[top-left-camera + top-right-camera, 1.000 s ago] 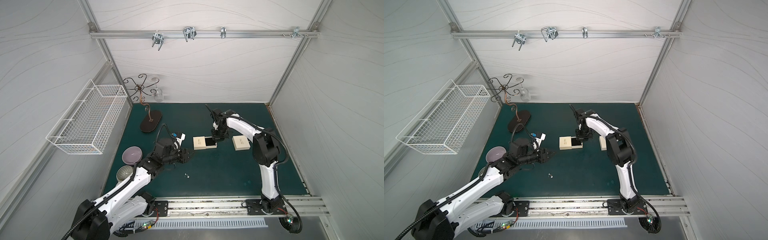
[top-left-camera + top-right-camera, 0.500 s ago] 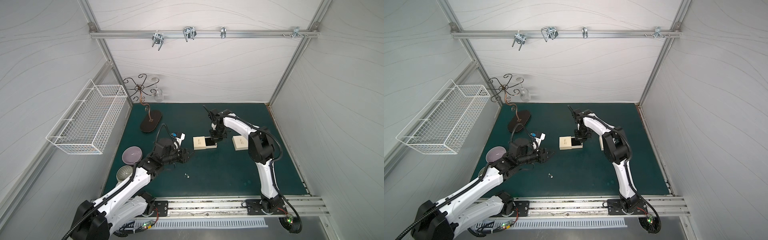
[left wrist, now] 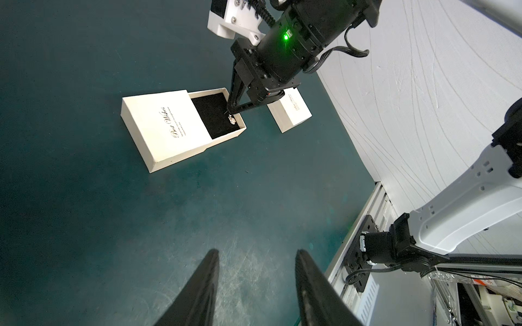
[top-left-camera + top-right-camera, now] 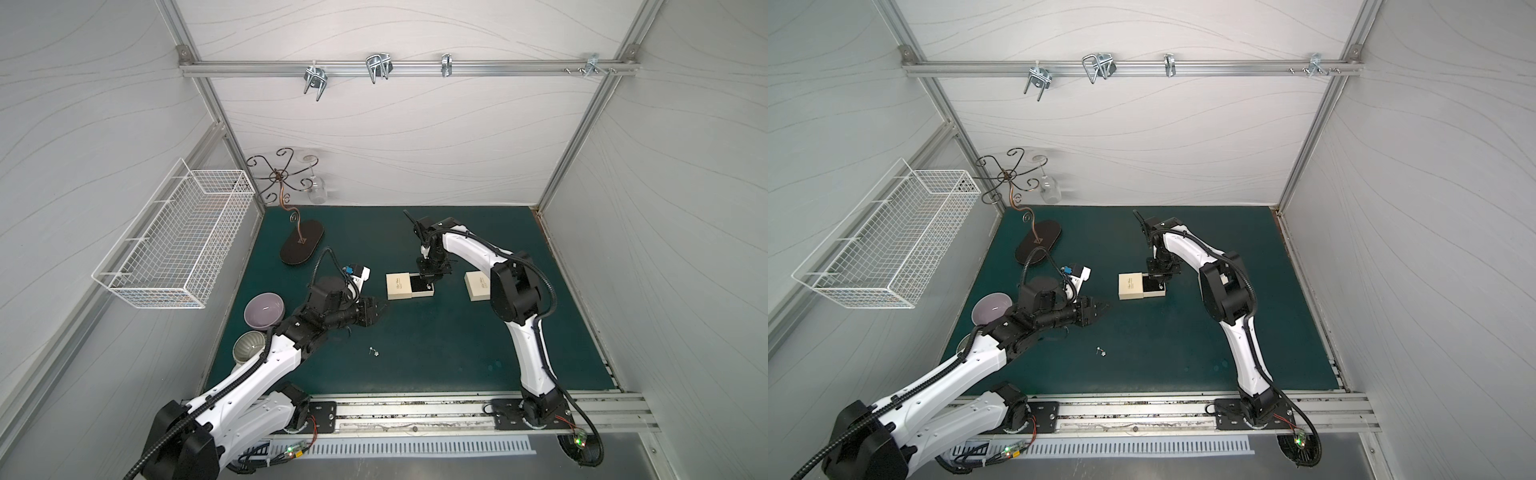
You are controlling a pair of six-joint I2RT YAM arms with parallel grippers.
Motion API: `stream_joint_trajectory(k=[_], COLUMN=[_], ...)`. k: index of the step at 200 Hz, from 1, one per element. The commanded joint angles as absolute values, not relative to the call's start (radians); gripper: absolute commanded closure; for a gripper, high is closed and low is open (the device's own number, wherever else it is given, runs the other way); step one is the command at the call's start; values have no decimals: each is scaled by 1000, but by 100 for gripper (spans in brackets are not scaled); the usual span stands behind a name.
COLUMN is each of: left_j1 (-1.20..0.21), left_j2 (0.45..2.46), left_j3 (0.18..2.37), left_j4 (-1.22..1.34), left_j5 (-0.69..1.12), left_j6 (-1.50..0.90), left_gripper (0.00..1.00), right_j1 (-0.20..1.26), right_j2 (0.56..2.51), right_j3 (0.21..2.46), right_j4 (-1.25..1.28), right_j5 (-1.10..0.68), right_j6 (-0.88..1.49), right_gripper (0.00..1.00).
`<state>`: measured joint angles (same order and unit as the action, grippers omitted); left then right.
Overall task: Place the earrings into the drawer-style jewelry box
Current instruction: Insert the earring into the inner lining.
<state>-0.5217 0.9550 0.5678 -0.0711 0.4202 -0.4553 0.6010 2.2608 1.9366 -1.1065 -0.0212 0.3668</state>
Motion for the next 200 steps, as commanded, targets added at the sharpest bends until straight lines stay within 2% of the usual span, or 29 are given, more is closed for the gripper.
stream_joint_trajectory(k=[1, 200], left_j1=[-525, -525], left_j2=[948, 939], left_j3=[575, 575], left_j4=[-39, -41], left_j5=[416, 411], left_j6=[-437, -434], left_gripper=[52, 52], right_j1=[608, 619], right_j2=[2282, 2329], right_j3=[1963, 2021], right_j4=[-1147, -1168], right_j5=[-15, 24], right_j6=[357, 354], right_gripper=[94, 97])
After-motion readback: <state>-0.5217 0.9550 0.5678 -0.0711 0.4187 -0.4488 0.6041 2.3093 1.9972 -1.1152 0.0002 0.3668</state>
